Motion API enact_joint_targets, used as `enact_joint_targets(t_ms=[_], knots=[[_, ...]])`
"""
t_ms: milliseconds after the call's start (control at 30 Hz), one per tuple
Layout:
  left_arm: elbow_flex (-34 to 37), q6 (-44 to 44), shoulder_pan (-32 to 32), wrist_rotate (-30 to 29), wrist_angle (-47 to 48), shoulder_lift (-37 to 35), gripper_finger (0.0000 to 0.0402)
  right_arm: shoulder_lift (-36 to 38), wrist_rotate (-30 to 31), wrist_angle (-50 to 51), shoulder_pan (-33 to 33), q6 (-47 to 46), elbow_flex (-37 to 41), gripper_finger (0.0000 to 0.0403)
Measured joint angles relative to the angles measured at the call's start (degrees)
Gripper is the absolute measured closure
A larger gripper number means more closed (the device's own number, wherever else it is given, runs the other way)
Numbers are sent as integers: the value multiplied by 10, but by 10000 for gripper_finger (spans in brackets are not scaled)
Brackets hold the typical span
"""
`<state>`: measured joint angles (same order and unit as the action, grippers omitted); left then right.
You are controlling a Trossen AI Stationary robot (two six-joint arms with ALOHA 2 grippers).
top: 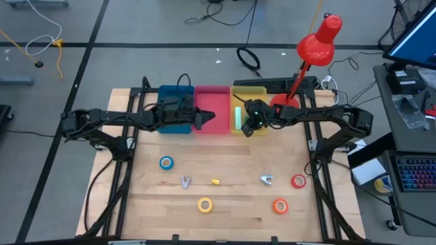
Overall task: Pick and place Stapler, Stapler remover, tape
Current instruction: Put the small green stapler into the yellow bin, then put the small yellow stapler into the yellow bin
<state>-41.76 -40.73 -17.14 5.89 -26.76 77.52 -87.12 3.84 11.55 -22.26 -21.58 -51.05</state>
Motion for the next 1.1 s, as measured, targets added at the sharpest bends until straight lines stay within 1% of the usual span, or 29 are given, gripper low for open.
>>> enact_joint_targets(t_ms=[200,300,400,567,700,767,900,1100], knots=[[0,1,0,0,8,0,284,6,4,-2,0,0,0,272],[0,1,0,1,18,0,284,17,3,-3,-1,-4,1,269],[0,5,2,15,18,0,284,52,-5,-18,-1,-14,0,271],[0,52,22,62,37,0,284,140,-70,-14,1,3,0,286],[0,84,50,67,91,0,284,209,-139,-11,9,26,0,294],[0,95,63,65,123,0,284,235,-162,1,17,30,0,297],[0,114,89,55,157,0,284,276,-175,26,39,32,0,298],[0,145,120,31,169,0,284,315,-175,142,66,34,1,300]])
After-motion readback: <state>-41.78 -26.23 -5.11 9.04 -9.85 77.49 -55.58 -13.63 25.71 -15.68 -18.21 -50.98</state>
